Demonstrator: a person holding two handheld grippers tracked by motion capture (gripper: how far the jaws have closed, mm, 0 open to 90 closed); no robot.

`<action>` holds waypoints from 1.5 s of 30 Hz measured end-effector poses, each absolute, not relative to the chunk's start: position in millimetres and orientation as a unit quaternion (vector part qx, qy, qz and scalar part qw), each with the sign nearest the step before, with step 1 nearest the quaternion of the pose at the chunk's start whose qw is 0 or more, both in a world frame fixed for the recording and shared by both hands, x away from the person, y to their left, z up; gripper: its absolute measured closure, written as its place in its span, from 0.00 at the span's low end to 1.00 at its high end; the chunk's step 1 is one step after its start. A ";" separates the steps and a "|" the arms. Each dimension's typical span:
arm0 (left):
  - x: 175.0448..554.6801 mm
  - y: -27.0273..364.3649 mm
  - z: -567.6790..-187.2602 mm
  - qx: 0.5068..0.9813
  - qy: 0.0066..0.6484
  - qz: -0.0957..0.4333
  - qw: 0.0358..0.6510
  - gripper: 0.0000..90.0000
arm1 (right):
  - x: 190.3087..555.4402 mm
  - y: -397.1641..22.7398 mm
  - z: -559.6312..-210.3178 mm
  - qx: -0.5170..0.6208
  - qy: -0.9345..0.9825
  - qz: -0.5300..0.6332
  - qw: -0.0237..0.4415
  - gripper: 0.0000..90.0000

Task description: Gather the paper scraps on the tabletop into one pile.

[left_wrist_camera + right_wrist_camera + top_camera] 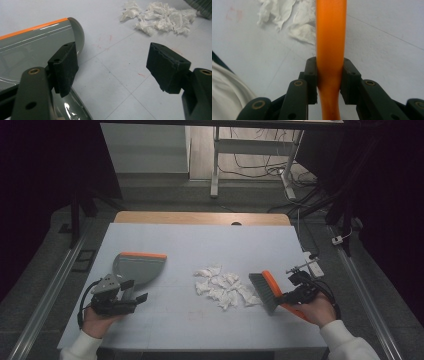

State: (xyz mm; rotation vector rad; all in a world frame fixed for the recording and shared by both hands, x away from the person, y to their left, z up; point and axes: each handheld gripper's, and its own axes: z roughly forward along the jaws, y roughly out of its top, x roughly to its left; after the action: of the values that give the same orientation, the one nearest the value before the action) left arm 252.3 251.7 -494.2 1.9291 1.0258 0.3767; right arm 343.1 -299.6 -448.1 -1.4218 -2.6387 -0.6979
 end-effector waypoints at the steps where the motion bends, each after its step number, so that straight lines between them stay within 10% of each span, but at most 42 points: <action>1: 252.2 252.0 -494.2 0.778 0.415 0.152 0.446 0.29 | 345.7 -298.9 -450.6 -0.467 -0.852 -0.232 0.035 0.77; 15: 251.9 251.6 -494.4 0.779 0.416 0.154 0.443 0.29 | 385.7 -248.8 -464.8 -0.475 -0.819 -0.315 0.066 0.77; 28: 250.6 252.2 -493.7 0.778 0.416 0.156 0.445 0.29 | 384.4 -258.9 -423.4 -0.444 -0.850 -0.278 -0.059 0.77; 45: 251.3 252.1 -493.9 0.778 0.415 0.156 0.445 0.29 | 377.5 -247.0 -460.9 -0.449 -0.849 -0.275 0.043 0.77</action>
State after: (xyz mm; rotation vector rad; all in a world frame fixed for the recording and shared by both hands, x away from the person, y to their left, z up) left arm 251.3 252.1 -493.9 1.9280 1.0282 0.3864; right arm 377.5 -247.0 -460.9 -1.3735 -2.5957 -0.8422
